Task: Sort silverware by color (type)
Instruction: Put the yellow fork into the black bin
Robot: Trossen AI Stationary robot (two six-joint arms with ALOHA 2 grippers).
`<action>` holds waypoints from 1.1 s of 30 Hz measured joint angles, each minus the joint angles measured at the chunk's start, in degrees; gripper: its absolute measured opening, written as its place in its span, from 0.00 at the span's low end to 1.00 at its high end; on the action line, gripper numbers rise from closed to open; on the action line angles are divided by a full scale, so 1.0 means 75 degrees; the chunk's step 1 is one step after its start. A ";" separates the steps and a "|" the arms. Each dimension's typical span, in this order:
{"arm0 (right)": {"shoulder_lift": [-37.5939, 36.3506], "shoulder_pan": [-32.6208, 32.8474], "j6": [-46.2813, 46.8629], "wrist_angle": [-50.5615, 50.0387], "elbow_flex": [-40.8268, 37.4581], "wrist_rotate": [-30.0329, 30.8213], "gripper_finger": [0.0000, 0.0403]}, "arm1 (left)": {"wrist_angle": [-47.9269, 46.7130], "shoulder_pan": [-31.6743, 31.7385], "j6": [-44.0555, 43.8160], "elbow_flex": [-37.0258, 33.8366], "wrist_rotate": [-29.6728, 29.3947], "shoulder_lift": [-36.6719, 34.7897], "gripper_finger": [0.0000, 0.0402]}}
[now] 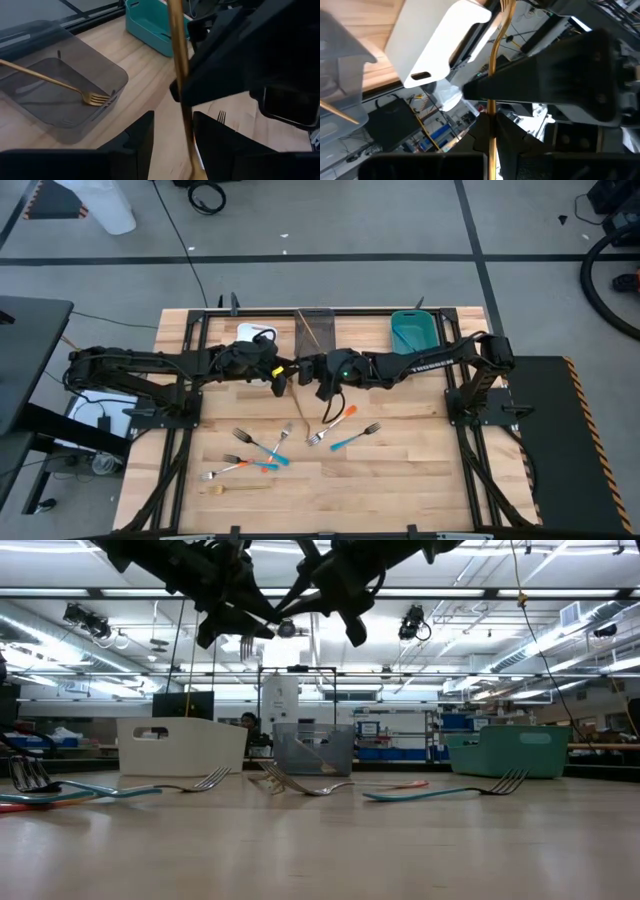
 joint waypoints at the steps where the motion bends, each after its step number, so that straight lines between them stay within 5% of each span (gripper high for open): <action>1: 0.0000 0.0000 0.0000 0.0048 -0.0001 0.0001 0.05 | 0.0000 0.0000 -0.0002 0.0000 0.0045 0.0000 0.36; 15: 0.0000 -0.0009 -0.0178 0.0195 0.0000 0.0007 0.05 | -0.0054 0.0000 0.0021 0.0000 0.0254 0.0000 0.34; 26: 0.0000 -0.0020 -0.0175 0.0096 -0.0001 0.0050 0.06 | -0.0080 0.0001 0.0061 0.0000 0.0373 0.0000 0.05; 33: 0.0003 -0.0028 -0.0068 0.0145 -0.0001 0.0018 0.12 | -0.0062 0.0000 0.0111 0.0000 0.0379 0.0000 0.05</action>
